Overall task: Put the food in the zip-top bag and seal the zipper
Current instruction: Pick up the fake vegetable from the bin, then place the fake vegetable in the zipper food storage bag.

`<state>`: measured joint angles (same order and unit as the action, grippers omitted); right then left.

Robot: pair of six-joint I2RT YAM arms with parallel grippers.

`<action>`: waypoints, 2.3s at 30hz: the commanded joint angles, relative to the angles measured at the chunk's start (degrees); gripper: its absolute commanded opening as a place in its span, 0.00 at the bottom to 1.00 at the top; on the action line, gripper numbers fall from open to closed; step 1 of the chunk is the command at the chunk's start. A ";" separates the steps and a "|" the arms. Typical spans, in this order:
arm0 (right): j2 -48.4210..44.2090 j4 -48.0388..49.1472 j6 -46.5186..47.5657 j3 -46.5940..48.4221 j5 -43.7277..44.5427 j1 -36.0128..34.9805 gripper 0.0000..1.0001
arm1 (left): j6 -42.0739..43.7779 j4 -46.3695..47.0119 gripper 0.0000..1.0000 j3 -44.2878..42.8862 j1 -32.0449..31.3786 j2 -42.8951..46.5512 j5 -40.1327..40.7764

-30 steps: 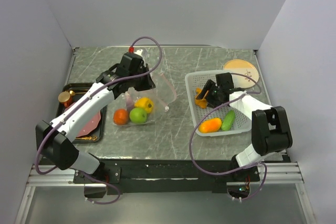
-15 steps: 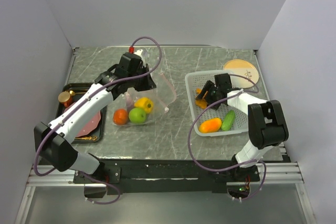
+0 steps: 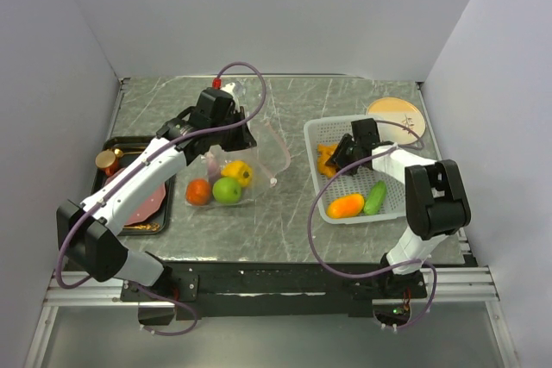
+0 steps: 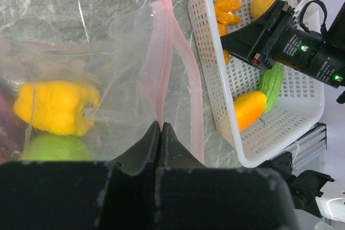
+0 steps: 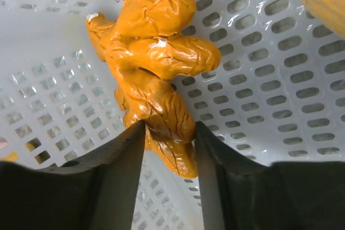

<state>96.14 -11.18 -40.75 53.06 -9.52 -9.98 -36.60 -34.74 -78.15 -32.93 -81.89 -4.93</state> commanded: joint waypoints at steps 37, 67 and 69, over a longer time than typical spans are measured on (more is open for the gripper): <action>-26.80 -7.18 14.73 4.24 -14.30 -6.54 0.00 | 1.18 5.03 0.01 -1.39 -1.61 -3.63 -6.50; -15.03 -4.83 10.01 8.72 -13.07 -21.31 0.04 | -0.75 7.76 0.01 2.91 -2.49 0.32 -5.09; -13.70 -3.85 8.85 10.39 -12.72 -22.10 0.04 | -1.02 8.20 0.01 3.53 -2.49 0.76 -5.35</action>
<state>80.29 -19.46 -28.80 58.43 -22.68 -30.68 -36.88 -29.50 -75.31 -35.09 -84.29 -9.65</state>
